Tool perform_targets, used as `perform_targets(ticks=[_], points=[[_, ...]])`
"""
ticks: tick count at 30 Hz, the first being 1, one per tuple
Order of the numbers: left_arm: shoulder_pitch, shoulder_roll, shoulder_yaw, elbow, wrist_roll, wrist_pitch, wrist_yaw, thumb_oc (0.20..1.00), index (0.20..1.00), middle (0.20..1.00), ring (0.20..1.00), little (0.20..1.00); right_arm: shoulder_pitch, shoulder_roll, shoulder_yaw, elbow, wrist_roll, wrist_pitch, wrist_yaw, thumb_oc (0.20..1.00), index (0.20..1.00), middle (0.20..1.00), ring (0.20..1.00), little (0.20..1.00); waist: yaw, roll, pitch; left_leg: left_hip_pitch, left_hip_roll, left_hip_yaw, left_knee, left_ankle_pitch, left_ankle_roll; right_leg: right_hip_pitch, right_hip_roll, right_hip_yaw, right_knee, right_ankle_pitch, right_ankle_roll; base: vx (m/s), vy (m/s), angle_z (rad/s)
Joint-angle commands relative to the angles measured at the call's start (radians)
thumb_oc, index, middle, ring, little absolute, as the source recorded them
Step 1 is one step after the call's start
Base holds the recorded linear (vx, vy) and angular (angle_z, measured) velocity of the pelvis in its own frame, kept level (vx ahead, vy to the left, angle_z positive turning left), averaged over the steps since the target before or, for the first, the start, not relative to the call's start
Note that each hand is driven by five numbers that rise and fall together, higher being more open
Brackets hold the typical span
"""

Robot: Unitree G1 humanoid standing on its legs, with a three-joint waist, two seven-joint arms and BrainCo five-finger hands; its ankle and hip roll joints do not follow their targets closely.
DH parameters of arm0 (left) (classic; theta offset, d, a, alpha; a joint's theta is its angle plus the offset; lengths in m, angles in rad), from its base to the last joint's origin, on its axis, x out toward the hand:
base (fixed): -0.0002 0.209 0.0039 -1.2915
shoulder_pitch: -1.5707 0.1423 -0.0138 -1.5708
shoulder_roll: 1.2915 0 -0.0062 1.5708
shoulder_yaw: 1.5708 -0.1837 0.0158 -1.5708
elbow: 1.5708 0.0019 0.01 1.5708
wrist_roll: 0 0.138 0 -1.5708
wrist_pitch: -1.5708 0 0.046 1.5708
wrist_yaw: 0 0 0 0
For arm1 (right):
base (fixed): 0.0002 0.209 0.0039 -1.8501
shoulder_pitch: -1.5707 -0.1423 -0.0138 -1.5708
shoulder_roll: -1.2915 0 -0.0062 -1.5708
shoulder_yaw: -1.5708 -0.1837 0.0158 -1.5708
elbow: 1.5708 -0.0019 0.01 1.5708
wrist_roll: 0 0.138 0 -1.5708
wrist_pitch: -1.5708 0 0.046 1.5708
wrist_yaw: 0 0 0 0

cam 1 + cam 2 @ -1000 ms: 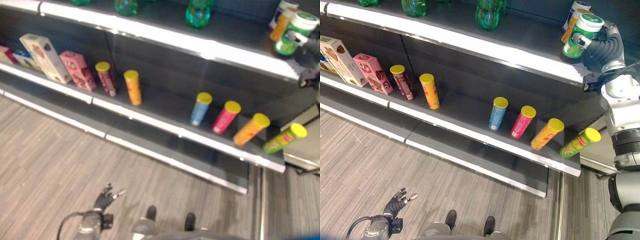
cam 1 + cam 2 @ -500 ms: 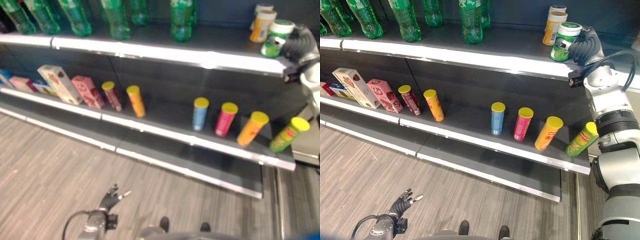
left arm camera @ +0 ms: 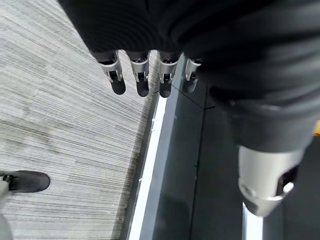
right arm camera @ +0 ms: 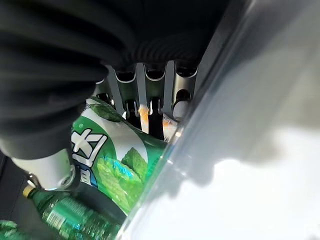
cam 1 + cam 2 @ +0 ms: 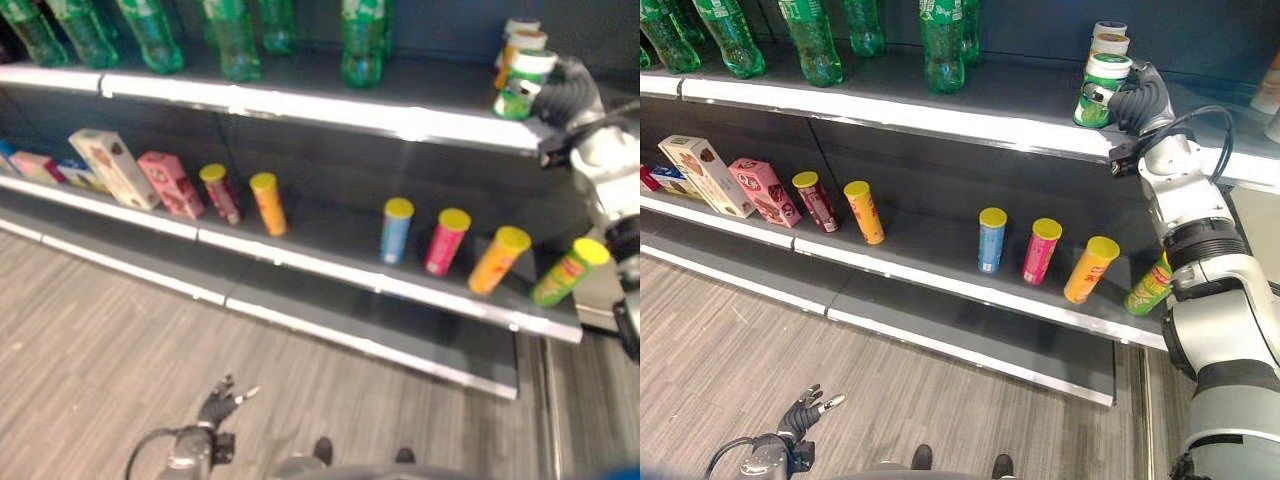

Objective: Put the goods on the table back onto the shelves and tidy them up.

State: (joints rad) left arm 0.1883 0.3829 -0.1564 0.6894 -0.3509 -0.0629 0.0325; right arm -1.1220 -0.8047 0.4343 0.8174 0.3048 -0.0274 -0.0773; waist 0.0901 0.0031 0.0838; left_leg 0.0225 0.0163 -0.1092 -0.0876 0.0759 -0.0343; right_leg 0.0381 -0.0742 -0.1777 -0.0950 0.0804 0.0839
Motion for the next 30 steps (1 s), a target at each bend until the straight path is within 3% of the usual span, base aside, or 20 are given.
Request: perform_targets(ticks=[1,30], points=[[-0.049,0.039,-0.01,0.015,-0.014,-0.038,0.014,1.0,1.0,1.0,1.0,1.0,-0.125,-0.031,0.063,0.017,-0.028,-0.025,-0.026,0.2,0.2,0.2,0.2,0.2,0.026,-0.052,-0.003,0.046,0.061,-0.007,0.001,-0.137,-0.055,0.034,-0.078,-0.034,0.024,-0.071,0.095,-0.01,0.028,0.04],[-0.044,0.022,-0.013,0.004,-0.018,-0.048,0.035,1.0,1.0,1.0,1.0,1.0,-0.157,-0.004,0.077,0.103,-0.073,-0.023,-0.057,0.2,0.2,0.2,0.2,0.2,0.009,-0.053,0.005,0.049,0.062,0.006,0.0,-0.141,-0.053,0.032,-0.084,-0.022,0.018,-0.066,0.094,0.0,0.003,0.0]])
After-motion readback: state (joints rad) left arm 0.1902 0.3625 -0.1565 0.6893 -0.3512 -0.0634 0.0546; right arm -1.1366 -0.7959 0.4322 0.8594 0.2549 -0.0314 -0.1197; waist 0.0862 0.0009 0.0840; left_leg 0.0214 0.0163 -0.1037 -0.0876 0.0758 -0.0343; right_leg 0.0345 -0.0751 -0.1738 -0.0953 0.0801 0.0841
